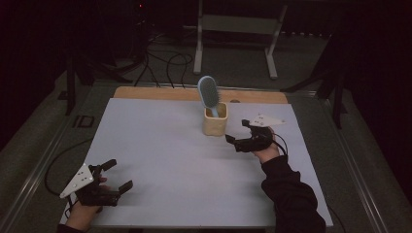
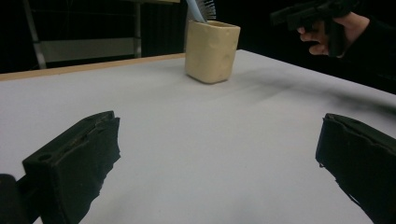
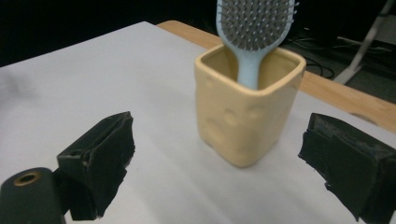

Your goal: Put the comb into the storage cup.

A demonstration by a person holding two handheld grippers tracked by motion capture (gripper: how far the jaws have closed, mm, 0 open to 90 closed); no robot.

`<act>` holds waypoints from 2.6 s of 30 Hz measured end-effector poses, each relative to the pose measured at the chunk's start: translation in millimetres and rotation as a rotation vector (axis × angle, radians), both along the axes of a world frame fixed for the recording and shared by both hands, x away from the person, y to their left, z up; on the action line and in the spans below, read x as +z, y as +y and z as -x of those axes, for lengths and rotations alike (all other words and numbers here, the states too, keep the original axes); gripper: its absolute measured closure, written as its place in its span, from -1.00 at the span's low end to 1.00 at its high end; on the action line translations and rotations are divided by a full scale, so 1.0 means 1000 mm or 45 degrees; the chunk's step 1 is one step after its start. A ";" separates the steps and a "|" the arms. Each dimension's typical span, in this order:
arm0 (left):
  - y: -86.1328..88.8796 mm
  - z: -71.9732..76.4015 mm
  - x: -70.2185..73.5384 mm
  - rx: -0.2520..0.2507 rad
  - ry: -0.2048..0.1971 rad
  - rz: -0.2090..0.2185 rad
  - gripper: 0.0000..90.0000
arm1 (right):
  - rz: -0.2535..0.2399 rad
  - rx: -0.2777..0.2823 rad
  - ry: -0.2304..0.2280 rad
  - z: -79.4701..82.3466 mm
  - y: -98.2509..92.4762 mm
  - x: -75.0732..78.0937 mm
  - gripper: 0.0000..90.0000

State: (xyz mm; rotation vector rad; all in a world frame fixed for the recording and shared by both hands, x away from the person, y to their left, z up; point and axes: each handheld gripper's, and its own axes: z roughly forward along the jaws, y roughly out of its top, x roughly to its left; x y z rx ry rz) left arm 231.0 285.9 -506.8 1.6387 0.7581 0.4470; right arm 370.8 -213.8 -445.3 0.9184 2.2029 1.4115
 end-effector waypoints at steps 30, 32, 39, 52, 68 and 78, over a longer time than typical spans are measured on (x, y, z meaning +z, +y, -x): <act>0.000 0.001 0.000 0.001 -0.001 -0.003 -1.00 | -0.026 -0.040 0.009 0.071 -0.048 -0.033 -0.80; 0.000 0.001 0.000 0.001 0.000 -0.003 -1.00 | -0.022 -0.046 0.005 0.073 -0.049 -0.034 -0.80; 0.000 0.001 0.000 0.001 0.002 0.002 -1.00 | -0.020 -0.058 0.004 0.086 -0.055 -0.038 -0.80; 0.000 0.001 0.000 0.000 0.002 0.003 -1.00 | -0.011 -0.108 -0.018 0.110 -0.073 -0.042 -0.80; 0.000 0.001 0.001 0.002 -0.001 0.004 -1.00 | 0.005 -0.207 -0.024 0.136 -0.085 -0.054 -0.80; -0.001 0.001 0.000 -0.003 0.001 -0.005 -1.00 | 0.026 -0.251 -0.013 0.139 -0.087 -0.064 -0.80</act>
